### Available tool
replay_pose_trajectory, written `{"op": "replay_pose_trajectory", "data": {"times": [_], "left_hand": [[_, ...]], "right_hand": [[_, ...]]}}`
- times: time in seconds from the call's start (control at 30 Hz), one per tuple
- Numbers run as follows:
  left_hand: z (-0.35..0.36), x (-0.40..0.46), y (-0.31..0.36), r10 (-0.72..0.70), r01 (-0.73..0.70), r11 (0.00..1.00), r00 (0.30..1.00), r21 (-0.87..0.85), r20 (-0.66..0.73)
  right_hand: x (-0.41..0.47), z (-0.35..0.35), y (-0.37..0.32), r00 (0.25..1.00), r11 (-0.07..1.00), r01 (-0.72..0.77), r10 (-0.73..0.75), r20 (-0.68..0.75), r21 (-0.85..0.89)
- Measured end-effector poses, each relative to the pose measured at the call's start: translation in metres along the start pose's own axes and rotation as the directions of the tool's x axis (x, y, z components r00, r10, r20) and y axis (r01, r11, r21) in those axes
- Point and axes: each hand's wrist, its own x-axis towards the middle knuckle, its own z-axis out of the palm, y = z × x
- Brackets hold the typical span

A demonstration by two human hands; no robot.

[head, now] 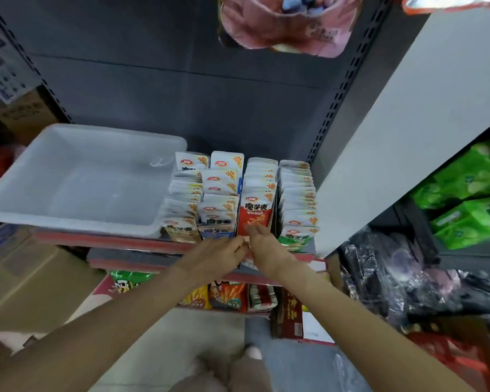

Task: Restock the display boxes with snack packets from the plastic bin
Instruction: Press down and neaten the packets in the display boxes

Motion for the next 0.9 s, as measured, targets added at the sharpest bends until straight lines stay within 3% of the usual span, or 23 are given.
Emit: {"op": "replay_pose_trajectory", "data": {"times": [0.1, 0.2, 0.33, 0.5, 0.77, 0.9], "left_hand": [[0.014, -0.005, -0.001, 0.033, -0.039, 0.997, 0.995, 0.067, 0.090], [0.022, -0.004, -0.002, 0.018, -0.016, 1.000, 0.960, -0.008, 0.278], [0.022, -0.002, 0.002, -0.007, 0.030, 0.997, 0.956, -0.073, 0.294], [0.026, -0.001, -0.007, 0.031, 0.009, 0.993, 0.946, -0.122, 0.324], [0.005, 0.007, -0.012, 0.103, -0.133, 0.990, 0.915, 0.051, 0.390], [0.009, 0.007, -0.013, 0.103, -0.137, 0.989, 0.919, 0.064, 0.380]], "right_hand": [[0.002, 0.021, 0.003, 0.997, 0.997, -0.071, 0.070, 0.027, 0.039], [0.004, 0.025, 0.006, 0.996, 0.994, -0.085, 0.086, -0.009, 0.068], [0.014, 0.025, 0.009, 0.994, 0.990, -0.109, 0.111, -0.021, 0.084], [0.023, 0.019, 0.004, 0.990, 0.981, -0.129, 0.118, 0.081, 0.145], [0.034, 0.022, 0.000, 0.966, 0.959, -0.246, 0.230, 0.121, 0.138], [0.024, 0.018, -0.001, 0.971, 0.968, -0.231, 0.223, 0.089, 0.100]]}}
